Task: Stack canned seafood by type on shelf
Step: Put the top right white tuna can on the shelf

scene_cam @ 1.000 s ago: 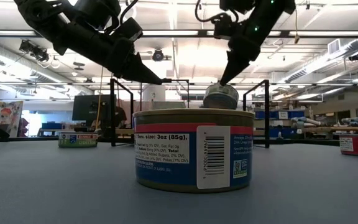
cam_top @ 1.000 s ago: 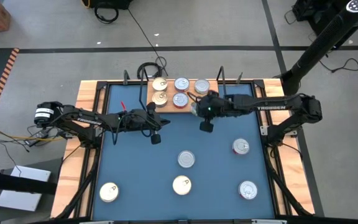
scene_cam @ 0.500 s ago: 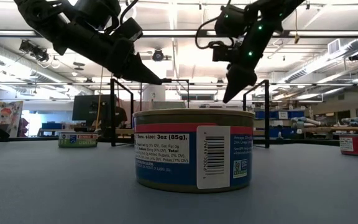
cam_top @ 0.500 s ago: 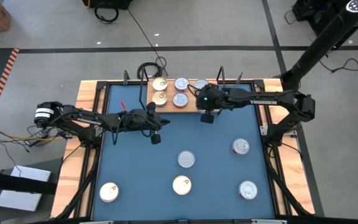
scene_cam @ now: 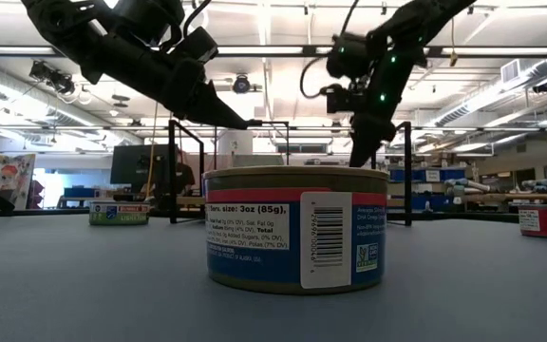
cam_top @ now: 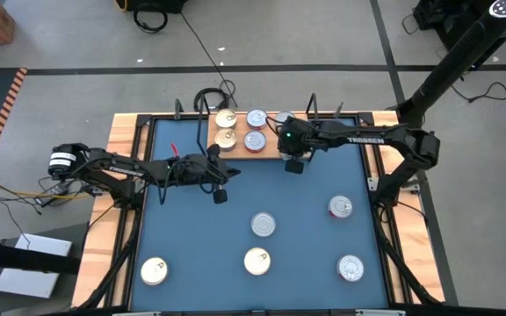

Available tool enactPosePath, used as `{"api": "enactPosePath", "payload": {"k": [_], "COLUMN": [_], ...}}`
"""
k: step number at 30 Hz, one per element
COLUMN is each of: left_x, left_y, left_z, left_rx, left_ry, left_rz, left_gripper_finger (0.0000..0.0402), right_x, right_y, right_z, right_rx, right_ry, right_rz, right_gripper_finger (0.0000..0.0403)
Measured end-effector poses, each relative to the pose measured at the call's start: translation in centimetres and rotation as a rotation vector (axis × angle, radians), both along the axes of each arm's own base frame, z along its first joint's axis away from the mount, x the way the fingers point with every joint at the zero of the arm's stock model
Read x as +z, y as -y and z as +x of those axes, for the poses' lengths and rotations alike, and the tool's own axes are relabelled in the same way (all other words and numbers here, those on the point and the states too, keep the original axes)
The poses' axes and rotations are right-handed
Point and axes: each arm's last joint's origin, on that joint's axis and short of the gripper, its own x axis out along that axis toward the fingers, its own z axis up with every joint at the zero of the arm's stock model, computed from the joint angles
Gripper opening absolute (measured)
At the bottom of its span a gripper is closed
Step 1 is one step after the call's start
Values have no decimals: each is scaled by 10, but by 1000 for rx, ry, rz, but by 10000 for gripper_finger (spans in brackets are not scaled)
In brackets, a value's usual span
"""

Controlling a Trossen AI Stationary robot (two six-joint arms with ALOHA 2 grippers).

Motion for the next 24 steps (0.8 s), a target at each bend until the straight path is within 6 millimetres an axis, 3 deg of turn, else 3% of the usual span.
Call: {"api": "enactPosePath", "payload": {"k": [8, 24], "left_x": [0, 0], "left_y": [0, 0], "left_z": [0, 0], "left_rx": [0, 0], "left_ry": [-4, -4], "left_rz": [0, 0], "left_gripper_finger": [11, 11], "right_x": [-18, -19], "right_y": [12, 27], "right_z": [7, 6], "right_rx": [-9, -47], "right_ry": [-31, 25], "right_rz": [10, -5], "right_gripper_finger": [4, 5]}}
